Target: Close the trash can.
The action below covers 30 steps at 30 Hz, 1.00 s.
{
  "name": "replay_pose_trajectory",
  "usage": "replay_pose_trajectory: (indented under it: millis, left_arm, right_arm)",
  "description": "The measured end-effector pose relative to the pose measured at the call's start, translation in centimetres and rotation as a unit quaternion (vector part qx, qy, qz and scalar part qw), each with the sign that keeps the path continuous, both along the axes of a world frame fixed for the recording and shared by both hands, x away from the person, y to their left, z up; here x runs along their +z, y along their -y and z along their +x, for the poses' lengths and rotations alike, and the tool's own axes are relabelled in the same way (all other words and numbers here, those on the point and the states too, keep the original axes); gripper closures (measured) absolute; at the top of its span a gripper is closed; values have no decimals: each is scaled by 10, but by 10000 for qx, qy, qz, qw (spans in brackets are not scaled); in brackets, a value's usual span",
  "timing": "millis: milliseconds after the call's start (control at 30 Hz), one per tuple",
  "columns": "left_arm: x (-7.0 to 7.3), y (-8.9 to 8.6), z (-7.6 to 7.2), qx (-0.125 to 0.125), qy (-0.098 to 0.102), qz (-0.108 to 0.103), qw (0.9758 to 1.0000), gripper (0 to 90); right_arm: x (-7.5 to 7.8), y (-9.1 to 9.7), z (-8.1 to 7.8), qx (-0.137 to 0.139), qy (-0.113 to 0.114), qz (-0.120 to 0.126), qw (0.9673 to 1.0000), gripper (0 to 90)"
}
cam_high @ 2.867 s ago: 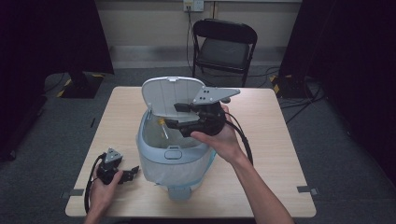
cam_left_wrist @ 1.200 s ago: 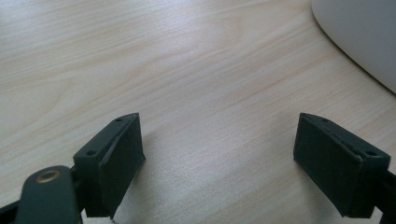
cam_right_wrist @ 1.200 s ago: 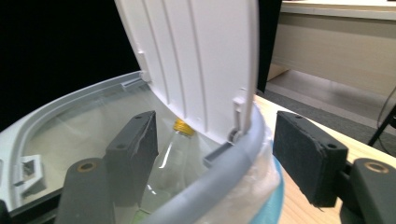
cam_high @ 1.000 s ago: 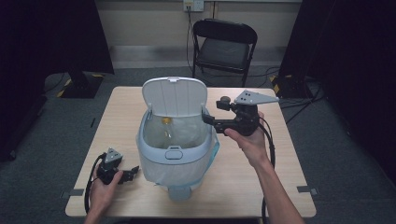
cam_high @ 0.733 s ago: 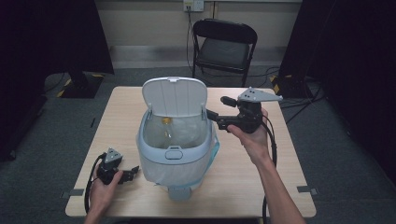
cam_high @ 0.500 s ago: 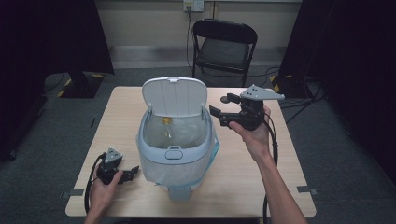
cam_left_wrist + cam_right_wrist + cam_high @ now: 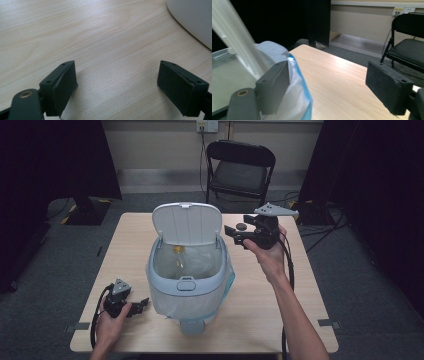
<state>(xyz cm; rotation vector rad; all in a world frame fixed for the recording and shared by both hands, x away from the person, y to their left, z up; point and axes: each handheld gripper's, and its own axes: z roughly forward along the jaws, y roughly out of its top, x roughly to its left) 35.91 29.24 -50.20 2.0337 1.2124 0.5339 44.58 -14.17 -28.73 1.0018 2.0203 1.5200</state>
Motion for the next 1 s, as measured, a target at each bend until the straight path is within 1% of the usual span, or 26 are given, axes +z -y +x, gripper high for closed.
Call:
replay_pose_trajectory:
  millis: [33,200,233,300,433,467,600,633,700,833,867,900,1000]
  left_arm:
    - [0,0,0,0,1,-1,10000,153]
    - [0,0,0,0,0,-1,10000,152]
    - [0,0,0,-7,-3,12,10000,153]
    - [0,0,0,-5,-1,11,10000,153]
    - [0,0,0,-1,0,2,10000,153]
    - [0,0,0,-7,-3,11,10000,152]
    - [0,0,0,-16,-21,-5,10000,145]
    - [0,0,1,-22,-37,18,10000,139]
    - [0,0,2,-21,-32,29,10000,137]
    - [0,0,2,-33,-41,19,10000,136]
    - [0,0,2,-33,-41,19,10000,135]
    - [0,1,2,-7,-31,-16,10000,130]
    - [0,1,2,-23,-30,2,10000,122]
  right_arm:
    - [1,-1,4,-63,4,18,10000,185]
    - [4,-4,10,-10,-30,114,9999,186]
    - [5,-7,12,87,-86,149,9998,186]
    - [5,-8,14,248,-210,316,9990,187]
    - [4,-12,14,254,-202,253,9992,209]
    - [3,-13,14,257,-239,266,9990,214]
    - [4,-14,15,263,-228,238,9991,211]
    - [5,-14,16,275,-216,229,9991,207]
    - [7,-15,18,290,-213,260,9990,203]
    - [13,-19,18,291,-145,297,9990,242]
    - [13,-19,18,291,-145,297,9990,242]
    - [14,-19,17,312,-179,323,9988,276]
    - [14,-19,16,347,-207,326,9987,284]
